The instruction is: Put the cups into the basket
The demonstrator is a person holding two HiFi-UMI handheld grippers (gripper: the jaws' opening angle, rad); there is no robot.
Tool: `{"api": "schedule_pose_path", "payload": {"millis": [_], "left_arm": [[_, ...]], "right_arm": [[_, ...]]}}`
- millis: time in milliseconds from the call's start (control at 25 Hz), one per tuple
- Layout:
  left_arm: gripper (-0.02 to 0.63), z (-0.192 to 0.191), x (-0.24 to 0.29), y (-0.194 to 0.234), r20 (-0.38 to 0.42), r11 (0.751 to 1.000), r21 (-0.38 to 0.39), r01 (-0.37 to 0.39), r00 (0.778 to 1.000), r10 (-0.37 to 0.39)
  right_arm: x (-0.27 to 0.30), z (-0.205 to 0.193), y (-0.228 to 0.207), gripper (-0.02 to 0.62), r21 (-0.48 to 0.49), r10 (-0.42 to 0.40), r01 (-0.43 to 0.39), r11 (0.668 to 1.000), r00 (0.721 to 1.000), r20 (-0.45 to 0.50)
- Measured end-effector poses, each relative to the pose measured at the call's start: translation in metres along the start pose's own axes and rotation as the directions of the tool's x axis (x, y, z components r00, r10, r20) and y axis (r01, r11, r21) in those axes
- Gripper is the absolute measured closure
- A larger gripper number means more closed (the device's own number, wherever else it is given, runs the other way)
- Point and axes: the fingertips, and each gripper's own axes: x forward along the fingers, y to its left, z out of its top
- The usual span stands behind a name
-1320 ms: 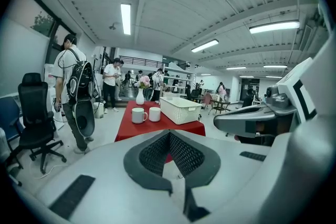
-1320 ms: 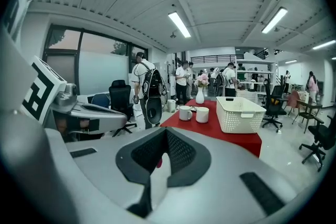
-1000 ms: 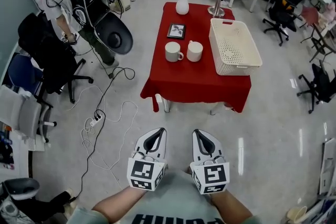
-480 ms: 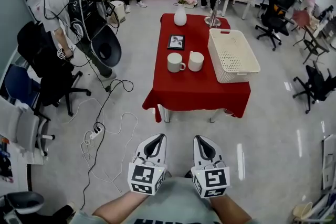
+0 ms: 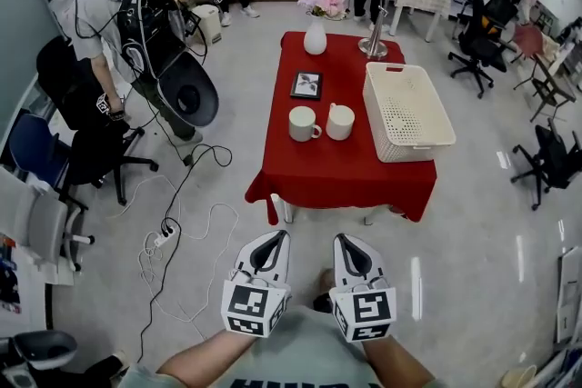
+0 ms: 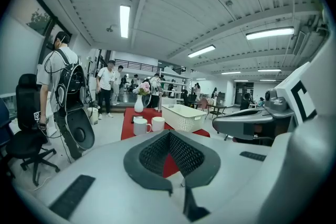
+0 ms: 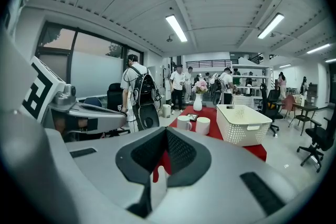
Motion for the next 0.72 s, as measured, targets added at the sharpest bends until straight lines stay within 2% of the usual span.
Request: {"api": "schedule_pose_path", "payload": {"millis": [320,720], "left_arm": [[0.6,0.014,0.061,0.003,-0.022,0.999,-0.005,-0.039,0.999,0.039],[0.6,0.025,0.111,0.003,-0.034,0.993,-0.011,-0.118,0.992,0.117]], "right_arm": [[0.044,0.008,-0.048,0.584,-0.01,0.043,-0.043,0.999,0.999,-0.032],[0.082,0.009,-0.083,0.584,-0.025,0.136,-0.137,0.99,0.989,-0.051]]}}
